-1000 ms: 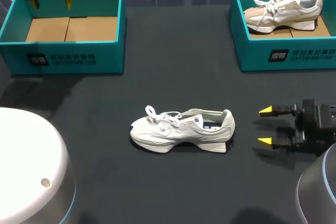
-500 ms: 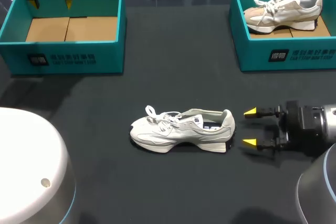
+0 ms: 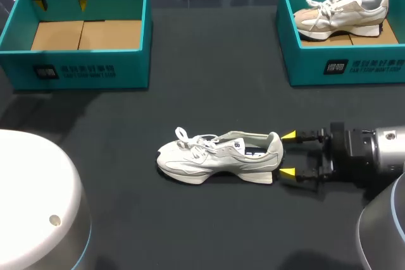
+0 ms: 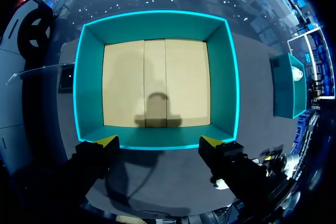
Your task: Take the shoe out of the shoebox, open the shoe tongue, remove and reinsert the insole, then place the shoe into the shoebox
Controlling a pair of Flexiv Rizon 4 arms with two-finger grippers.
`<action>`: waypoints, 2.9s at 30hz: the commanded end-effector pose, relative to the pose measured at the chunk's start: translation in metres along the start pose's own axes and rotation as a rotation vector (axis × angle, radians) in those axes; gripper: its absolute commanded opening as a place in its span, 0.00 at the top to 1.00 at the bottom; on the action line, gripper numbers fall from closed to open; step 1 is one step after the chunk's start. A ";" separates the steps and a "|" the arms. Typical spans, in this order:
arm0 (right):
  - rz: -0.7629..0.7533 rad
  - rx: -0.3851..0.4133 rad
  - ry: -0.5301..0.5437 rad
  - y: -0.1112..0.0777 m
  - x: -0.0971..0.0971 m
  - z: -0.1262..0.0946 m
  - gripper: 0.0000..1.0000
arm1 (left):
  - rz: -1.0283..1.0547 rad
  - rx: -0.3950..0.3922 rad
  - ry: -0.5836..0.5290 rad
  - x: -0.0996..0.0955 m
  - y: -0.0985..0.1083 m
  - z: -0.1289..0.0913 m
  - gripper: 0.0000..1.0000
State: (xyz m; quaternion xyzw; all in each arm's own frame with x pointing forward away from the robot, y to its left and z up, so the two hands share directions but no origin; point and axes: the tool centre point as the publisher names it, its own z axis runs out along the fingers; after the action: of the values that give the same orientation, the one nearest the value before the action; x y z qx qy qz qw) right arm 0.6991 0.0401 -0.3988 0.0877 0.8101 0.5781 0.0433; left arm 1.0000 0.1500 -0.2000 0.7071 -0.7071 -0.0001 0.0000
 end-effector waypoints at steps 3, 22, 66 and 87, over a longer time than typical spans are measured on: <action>0.003 0.003 0.001 0.000 0.001 0.016 0.00 | 0.000 0.000 0.000 0.000 0.000 0.000 0.00; 0.004 -0.006 0.012 0.004 0.007 0.041 0.00 | 0.000 0.000 0.000 0.000 0.000 0.000 0.00; -0.020 0.015 0.088 0.009 0.007 0.062 1.00 | 0.000 0.000 0.000 0.000 0.000 0.000 0.00; -0.023 0.009 0.090 0.009 0.007 0.060 1.00 | -0.023 0.042 -0.005 0.008 0.020 -0.001 0.00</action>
State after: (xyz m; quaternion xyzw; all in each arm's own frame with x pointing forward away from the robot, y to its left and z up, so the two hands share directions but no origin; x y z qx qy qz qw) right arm 0.7032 0.0983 -0.4097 0.0523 0.8133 0.5794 0.0136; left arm 0.9994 0.1471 -0.1992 0.7074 -0.7068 0.0030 0.0025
